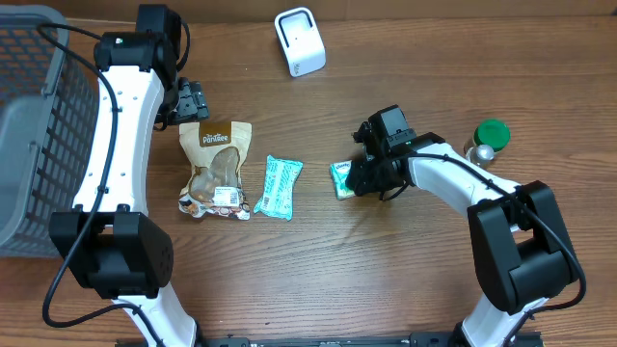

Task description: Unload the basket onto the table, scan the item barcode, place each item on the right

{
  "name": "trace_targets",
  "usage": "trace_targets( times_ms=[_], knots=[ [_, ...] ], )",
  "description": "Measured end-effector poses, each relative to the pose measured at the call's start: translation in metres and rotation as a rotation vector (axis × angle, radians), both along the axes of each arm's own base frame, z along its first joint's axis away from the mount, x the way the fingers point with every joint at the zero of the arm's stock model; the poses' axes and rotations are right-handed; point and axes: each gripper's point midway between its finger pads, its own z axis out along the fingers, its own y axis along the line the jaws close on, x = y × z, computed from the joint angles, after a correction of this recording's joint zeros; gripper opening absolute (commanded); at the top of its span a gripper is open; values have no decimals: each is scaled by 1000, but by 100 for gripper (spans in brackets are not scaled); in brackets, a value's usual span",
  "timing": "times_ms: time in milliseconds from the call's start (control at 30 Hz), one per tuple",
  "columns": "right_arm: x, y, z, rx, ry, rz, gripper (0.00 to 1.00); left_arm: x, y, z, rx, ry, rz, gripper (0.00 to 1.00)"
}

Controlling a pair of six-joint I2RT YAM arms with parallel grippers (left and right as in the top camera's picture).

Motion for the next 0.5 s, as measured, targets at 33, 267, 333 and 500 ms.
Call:
trace_targets(
  times_ms=[33,267,333,500],
  knots=[
    [1,1,0,4,-6,-1,40,0,0,0,0,0,0,99],
    [8,3,2,17,-35,0,35,0,0,0,0,0,0,100],
    [5,4,2,25,-23,3,36,0,0,0,0,0,0,99],
    [10,13,12,67,-30,15,36,0,0,0,0,0,0,100]
  ],
)
